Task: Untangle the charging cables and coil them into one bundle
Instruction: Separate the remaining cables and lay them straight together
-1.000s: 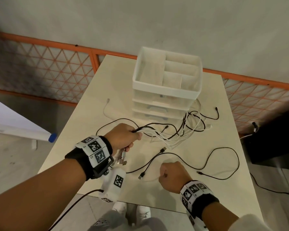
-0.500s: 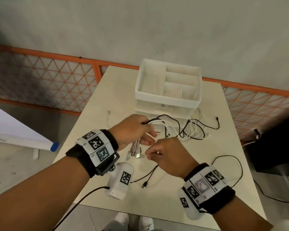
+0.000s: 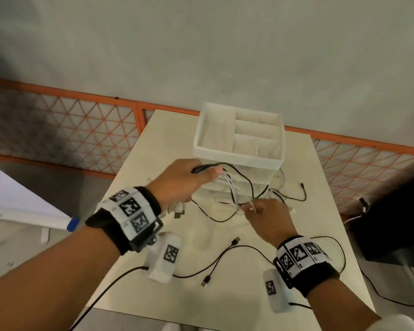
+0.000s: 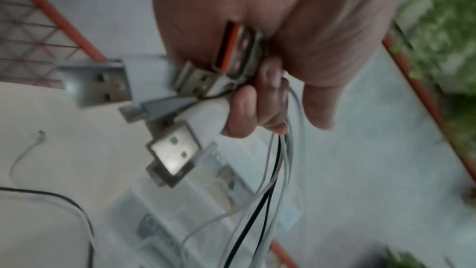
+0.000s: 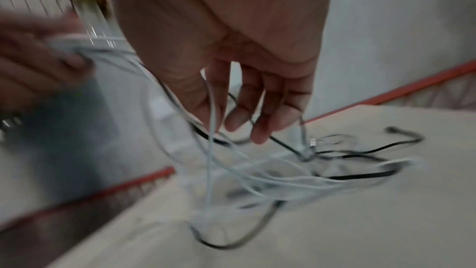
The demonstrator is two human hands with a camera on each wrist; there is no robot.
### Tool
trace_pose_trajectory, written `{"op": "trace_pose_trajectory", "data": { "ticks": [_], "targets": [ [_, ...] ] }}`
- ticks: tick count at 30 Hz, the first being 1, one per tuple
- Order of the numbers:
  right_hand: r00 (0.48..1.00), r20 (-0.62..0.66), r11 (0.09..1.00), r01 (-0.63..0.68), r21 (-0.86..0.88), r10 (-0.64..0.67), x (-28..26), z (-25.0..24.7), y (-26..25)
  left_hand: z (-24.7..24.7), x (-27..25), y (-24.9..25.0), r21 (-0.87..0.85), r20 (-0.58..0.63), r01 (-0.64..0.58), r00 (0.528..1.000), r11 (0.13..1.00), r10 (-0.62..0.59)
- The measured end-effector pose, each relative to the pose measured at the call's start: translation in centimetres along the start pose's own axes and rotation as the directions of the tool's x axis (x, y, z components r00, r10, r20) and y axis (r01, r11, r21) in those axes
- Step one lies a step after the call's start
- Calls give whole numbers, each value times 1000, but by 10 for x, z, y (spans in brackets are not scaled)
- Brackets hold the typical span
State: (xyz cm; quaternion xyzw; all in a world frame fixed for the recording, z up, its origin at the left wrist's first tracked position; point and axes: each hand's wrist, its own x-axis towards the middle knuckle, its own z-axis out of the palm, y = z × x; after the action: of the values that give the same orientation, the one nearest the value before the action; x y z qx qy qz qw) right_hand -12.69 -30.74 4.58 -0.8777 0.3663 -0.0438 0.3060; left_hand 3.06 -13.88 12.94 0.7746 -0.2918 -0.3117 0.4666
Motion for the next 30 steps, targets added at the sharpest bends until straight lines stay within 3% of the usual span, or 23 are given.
{"op": "trace_pose_trajectory", "data": {
  "ticks": [2,4,6,8,10,12,14,16,20,24,28,30],
  "targets": [
    [981,86,977,-162,-136,174,5,-3,22,-11,-1,2,-16,-3,-19,1000,1000,19],
    [978,60,974,-190,-125,199,12,-18,26,-13,3,-9,104,13,-22,1000,994,20],
    [993,-63,995,-103,18,104,20,-45,14,-10,10,-27,307,46,22,998,952,-38],
    [971,-238,971,18,237,40,24,-71,-4,-5,15,-46,414,38,86,993,906,-111],
    [927,-374,937,113,332,21,29,-89,-17,-2,17,-56,419,-46,147,989,896,-141],
    [906,-419,930,99,354,63,39,-94,-12,-2,21,-59,351,-162,179,978,919,-129],
    [928,-347,952,-26,305,137,47,-93,0,-5,24,-57,154,-274,207,948,966,-160],
    [948,-274,965,-95,244,163,48,-91,9,-10,23,-54,69,-303,205,937,976,-176],
    [937,-350,974,86,209,-8,54,-106,3,-11,24,-55,204,-200,203,966,958,-162],
    [929,-367,971,127,204,-45,62,-119,0,-4,27,-51,211,-139,174,979,962,-147],
    [980,-199,979,29,204,12,65,-100,29,1,27,-45,119,-84,179,982,977,-169],
    [996,-35,994,-83,74,85,66,-79,53,1,26,-44,90,-55,202,979,975,-197]
  ]
}}
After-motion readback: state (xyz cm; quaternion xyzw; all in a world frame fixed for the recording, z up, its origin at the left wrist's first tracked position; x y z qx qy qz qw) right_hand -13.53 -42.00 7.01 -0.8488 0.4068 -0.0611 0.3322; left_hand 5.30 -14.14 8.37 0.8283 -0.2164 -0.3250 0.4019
